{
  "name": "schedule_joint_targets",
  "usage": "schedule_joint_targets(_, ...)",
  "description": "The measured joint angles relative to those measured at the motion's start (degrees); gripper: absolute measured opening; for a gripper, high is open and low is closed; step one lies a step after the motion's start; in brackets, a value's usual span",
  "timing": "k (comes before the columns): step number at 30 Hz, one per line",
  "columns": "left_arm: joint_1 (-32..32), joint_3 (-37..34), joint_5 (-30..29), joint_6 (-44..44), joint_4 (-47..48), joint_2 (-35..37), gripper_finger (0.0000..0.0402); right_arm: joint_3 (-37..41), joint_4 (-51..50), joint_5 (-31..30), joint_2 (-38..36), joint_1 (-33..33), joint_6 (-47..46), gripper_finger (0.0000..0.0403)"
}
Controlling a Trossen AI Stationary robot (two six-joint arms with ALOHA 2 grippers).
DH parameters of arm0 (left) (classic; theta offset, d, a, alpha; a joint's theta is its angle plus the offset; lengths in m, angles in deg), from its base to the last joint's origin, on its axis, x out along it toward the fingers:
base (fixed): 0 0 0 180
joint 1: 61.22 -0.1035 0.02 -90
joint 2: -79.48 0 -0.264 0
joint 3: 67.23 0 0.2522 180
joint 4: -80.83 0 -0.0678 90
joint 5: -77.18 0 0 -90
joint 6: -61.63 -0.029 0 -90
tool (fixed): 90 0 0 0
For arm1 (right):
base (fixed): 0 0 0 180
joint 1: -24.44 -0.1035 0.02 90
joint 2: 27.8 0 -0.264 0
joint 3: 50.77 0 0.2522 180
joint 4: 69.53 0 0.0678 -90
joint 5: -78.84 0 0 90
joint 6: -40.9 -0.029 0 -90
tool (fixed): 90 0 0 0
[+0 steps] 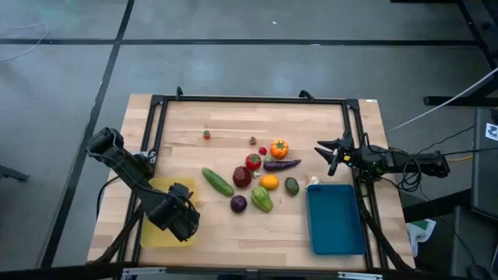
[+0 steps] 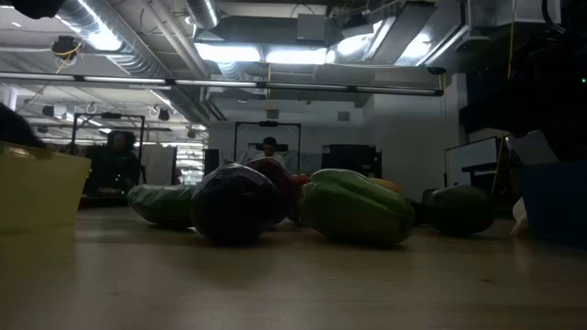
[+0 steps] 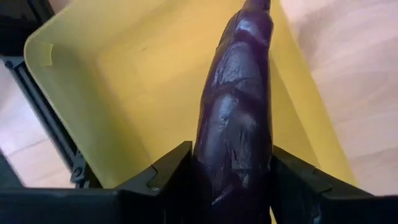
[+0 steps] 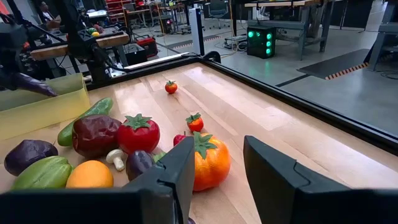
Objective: Sort produce into baskets
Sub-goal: Put the top eggplant into the yellow bin, then put the yellow tomato into the blue bin
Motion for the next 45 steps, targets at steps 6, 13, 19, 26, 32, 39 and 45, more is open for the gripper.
schedule_joint_targets(6,-1.1,0.0,2.3,-2.6,0.0,0.0,0.0234,0.0,0.0,0.0,0.0,0.0,0.0,0.0136)
schedule_joint_targets(13,-2.6,0.0,2.4,-7.2,-0.1,0.0,0.0252,0.2,3.3,0.0,0.0,0.0,0.0,0.0136)
schedule_joint_targets(19,-4.2,0.0,2.4,-12.1,-0.2,0.0,0.0253,0.4,6.2,1.5,0.0,0.0,-0.1,0.0154)
schedule_joint_targets(26,-5.5,0.0,1.8,-15.7,-0.2,0.0,0.0253,0.3,6.4,1.5,0.0,0.0,-3.1,0.0272)
schedule_joint_targets(32,-5.5,0.0,0.8,-15.7,-0.2,0.0,0.0253,0.2,6.6,1.5,0.0,0.0,-4.5,0.0366)
schedule_joint_targets(39,-5.5,0.0,0.2,-15.7,-0.2,0.0,0.0253,0.1,11.1,1.5,0.0,0.0,-4.6,0.0396)
schedule_joint_targets(45,-5.8,0.0,-2.3,-16.6,-1.5,1.4,0.0253,-0.6,19.3,1.6,2.4,0.0,-4.4,0.0386)
